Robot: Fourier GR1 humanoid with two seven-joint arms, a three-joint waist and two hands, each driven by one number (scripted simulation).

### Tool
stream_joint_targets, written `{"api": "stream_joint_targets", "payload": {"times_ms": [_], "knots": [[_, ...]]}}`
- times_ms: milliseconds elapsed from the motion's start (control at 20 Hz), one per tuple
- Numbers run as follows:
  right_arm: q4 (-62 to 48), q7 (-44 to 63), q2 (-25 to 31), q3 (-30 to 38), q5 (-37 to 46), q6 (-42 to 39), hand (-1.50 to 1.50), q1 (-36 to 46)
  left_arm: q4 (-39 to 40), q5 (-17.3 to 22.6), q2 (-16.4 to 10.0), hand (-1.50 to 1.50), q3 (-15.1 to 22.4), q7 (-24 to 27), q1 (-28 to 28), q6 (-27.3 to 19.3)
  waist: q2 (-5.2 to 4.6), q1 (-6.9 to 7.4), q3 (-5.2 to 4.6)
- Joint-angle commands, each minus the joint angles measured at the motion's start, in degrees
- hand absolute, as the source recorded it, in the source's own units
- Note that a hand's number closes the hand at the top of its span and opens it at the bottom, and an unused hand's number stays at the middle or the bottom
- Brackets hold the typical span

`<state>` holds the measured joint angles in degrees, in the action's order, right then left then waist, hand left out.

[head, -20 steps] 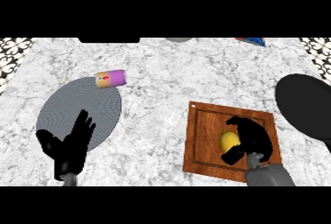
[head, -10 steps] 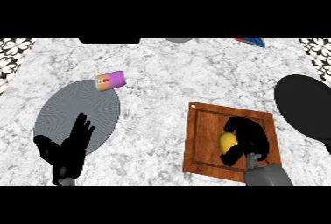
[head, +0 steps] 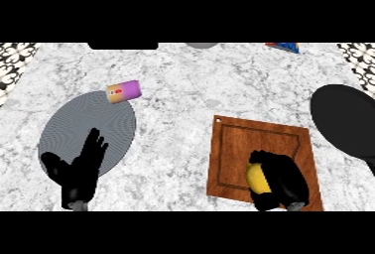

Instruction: Pick the lemon from the cutting board and place it in the pan

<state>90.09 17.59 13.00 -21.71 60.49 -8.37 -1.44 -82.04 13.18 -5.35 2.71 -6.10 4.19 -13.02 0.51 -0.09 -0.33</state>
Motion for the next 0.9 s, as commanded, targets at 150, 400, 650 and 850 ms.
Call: {"api": "stream_joint_targets", "payload": {"times_ms": [150, 400, 650, 850], "knots": [[14.5, -0.5, 3.9, -2.2, 7.4, 7.3, 1.5, -4.9, -0.1, 0.9, -1.9, 0.0, -2.0, -2.4, -1.8, 0.8, -0.29, -0.66, 0.29], [25.0, 2.3, 3.6, 1.2, 11.1, 16.0, 1.5, -8.8, -0.4, 0.7, -0.9, 0.0, -1.5, -1.5, -0.5, 0.6, -0.19, -1.06, 0.32], [34.3, 5.3, 1.8, 4.4, 7.5, 14.0, 1.5, -12.1, -0.9, 0.8, -0.6, 0.0, -1.3, -2.5, -0.3, 1.1, -0.37, -0.38, 0.33], [34.3, 5.3, 4.2, 15.7, -1.2, 5.5, 1.5, -5.2, -1.4, -1.0, 0.8, 0.0, 0.0, -0.6, 2.0, 0.6, -0.45, 0.05, 0.33]]}}
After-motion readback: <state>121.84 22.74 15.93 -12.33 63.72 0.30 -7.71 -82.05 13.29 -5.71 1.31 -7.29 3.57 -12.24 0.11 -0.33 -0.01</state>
